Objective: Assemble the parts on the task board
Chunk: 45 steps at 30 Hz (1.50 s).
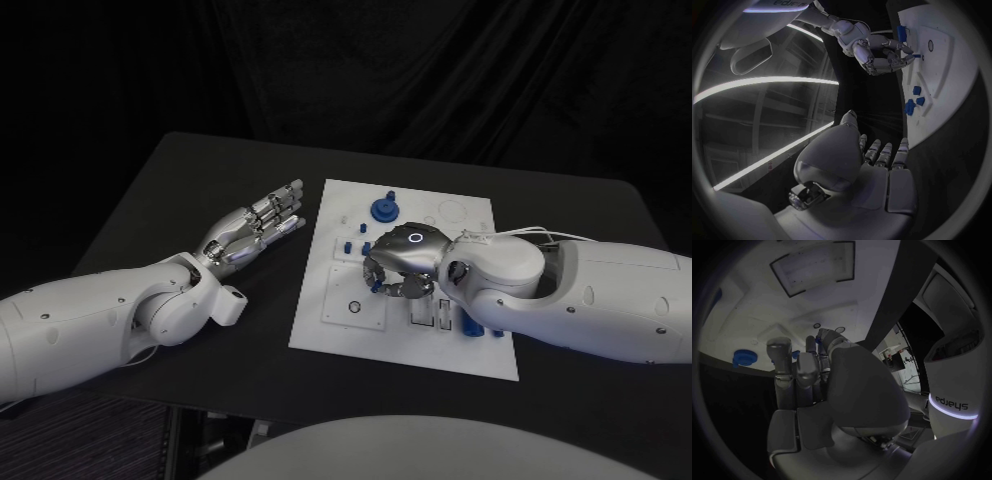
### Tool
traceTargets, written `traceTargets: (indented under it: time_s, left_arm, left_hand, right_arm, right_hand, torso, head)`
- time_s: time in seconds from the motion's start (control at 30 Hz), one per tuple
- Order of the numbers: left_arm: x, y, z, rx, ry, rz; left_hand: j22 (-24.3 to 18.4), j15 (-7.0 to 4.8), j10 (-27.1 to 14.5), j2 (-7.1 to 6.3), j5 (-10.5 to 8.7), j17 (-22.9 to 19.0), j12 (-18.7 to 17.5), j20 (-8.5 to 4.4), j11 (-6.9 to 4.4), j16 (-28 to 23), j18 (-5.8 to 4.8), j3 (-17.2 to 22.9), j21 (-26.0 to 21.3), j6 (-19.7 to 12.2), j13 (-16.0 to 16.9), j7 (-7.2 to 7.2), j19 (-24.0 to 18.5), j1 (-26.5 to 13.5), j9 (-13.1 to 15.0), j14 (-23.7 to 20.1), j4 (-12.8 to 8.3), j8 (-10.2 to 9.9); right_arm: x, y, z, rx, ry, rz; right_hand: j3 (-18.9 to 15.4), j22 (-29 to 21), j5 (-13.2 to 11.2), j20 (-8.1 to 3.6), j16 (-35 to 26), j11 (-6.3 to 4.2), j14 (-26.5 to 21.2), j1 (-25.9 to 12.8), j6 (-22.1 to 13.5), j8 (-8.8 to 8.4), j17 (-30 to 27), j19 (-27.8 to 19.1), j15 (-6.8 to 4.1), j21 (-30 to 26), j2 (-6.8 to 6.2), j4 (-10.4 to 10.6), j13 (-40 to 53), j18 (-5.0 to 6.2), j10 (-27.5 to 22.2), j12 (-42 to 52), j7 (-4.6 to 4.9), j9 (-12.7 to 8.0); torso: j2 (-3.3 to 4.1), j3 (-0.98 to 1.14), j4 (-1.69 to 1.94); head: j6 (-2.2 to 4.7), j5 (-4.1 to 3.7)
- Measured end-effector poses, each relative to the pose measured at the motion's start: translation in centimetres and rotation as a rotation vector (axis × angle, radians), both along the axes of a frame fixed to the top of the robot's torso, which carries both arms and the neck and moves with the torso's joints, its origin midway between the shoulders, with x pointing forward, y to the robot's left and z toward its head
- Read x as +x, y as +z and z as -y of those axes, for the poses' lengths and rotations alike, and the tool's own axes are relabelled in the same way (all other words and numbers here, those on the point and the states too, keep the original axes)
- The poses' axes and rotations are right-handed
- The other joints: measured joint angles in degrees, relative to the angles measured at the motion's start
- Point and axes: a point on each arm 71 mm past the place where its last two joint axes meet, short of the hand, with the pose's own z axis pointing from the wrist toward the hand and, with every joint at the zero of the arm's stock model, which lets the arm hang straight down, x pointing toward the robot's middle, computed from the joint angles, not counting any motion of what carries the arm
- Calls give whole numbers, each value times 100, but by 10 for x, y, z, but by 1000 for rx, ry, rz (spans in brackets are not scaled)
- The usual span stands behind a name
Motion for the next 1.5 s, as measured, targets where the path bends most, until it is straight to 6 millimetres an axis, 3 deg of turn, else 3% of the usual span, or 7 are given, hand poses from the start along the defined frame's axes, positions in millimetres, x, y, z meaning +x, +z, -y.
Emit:
traceTargets:
  time_s: [0.33, 1.5]
  left_arm:
    - [0, -1, 0, 0, -1, -1]
    - [1, -3, 0, -1, -7, -8]
  left_hand:
    - [0, 0, 0, 0, 0, 0, -4, 0, 0, 0, 0, 0, 0, -21, 0, 21, 0, 0, 0, 0, 0, 0]
    - [-9, 1, -20, 0, 0, -2, -5, 1, 20, 0, 0, 0, 0, -21, -2, 21, 1, 45, -1, -1, 0, 0]
  right_arm:
    - [-3, 0, -2, -29, 18, 24]
    - [-4, -5, -8, -76, 54, 97]
  right_hand:
    - [0, 0, -3, 9, -79, -18, -41, -1, 32, -9, -68, -51, 0, -107, -1, 0, -1, 0, 18, -35, -10, -2]
    - [-1, -3, -4, 11, -151, -38, -153, -3, 63, -43, -140, -173, 10, -299, -2, -64, 50, 1, 81, -36, -20, 0]
  torso:
    - [-7, -4, 1]
    - [-6, -9, 4]
  head:
    - [0, 72]
    - [0, 125]
